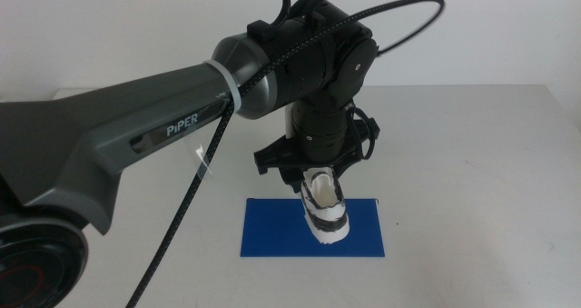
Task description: Use one arm to grab the shoe from the table and place it on the mat.
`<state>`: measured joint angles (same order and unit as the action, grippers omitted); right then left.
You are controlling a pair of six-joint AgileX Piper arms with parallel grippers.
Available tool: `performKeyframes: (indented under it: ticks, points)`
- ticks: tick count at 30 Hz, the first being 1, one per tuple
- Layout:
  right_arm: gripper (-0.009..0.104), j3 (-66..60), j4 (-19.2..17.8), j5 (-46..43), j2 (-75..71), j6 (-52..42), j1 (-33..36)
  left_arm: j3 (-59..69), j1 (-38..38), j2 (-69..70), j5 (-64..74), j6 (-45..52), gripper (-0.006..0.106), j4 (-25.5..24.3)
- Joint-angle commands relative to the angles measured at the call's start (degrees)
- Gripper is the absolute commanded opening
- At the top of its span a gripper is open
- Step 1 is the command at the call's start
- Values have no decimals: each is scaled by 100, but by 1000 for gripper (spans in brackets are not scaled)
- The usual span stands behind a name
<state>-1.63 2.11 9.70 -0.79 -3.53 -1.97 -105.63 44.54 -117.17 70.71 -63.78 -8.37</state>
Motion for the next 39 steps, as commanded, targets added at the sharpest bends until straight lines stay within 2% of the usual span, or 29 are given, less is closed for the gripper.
performKeyframes:
  ticks: [1, 19, 39]
  points:
    - [66, 54, -49, -455, -121, -72, -26, -184, 0, 353, 469, -643, 10, -79]
    - [66, 54, -49, -455, -121, -72, -26, -184, 6, 353, 473, -5764, 10, 28]
    - [66, 54, -49, -455, -121, -72, -26, -179, 37, -105, 473, -5764, 9, 269]
